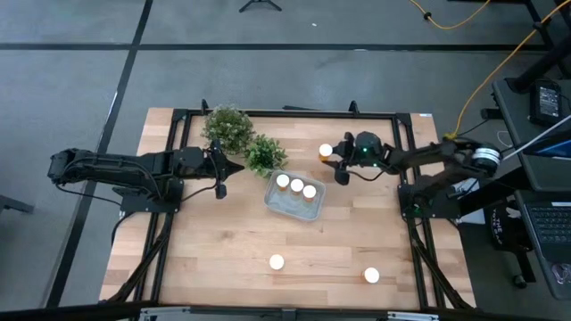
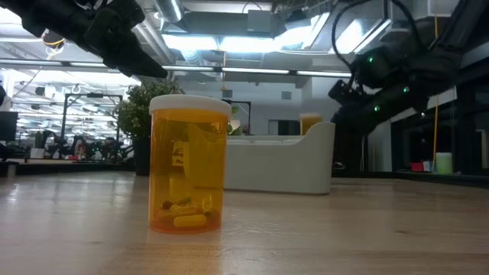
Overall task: Pick and place pill bottles into a basket
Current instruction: Put the orange pill bottle into the grey bin
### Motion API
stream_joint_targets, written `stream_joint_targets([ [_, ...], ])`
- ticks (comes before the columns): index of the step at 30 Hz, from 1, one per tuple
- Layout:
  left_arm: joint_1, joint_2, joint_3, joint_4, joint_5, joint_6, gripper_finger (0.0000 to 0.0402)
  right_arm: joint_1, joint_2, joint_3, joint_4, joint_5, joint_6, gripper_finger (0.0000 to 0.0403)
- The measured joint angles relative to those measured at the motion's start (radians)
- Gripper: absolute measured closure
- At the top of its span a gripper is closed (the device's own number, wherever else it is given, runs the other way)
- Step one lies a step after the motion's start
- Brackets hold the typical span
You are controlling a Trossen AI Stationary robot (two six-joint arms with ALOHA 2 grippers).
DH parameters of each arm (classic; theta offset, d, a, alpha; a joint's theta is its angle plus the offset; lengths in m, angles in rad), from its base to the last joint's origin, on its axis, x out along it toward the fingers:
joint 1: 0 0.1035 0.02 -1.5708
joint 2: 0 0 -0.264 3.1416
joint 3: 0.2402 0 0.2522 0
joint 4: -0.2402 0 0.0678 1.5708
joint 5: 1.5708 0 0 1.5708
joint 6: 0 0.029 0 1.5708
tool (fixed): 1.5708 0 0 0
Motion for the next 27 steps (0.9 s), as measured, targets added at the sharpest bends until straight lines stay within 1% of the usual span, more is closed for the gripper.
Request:
stream_joint_targets([
  [4,0.0,0.0,0.0,0.0,0.0,0.0,0.0399,0.001,-0.102,0.004,-0.044,0.0,0.0,0.0212],
  [8,0.0,0.0,0.0,0.0,0.0,0.0,0.0393,0.019,-0.191,0.048,-0.216,0.0,0.003,0.0212],
  [11,0.0,0.0,0.0,0.0,0.0,0.0,0.0387,0.044,-0.228,0.099,-0.335,0.0,0.003,0.0212],
  [14,0.0,0.0,0.0,0.0,0.0,0.0,0.0382,0.079,-0.242,0.146,-0.399,0.0,0.003,0.0212],
  [21,0.0,0.0,0.0,0.001,0.0,0.0,0.0362,0.173,-0.244,0.207,-0.459,-0.001,-0.001,0.0212],
  [24,0.0,0.0,0.0,0.019,0.0,0.0,0.034,0.21,-0.244,0.222,-0.46,-0.001,0.0,0.0212],
  [27,-0.001,0.0,0.0,0.04,0.009,0.0,0.0307,0.241,-0.244,0.234,-0.462,-0.001,0.005,0.0212],
])
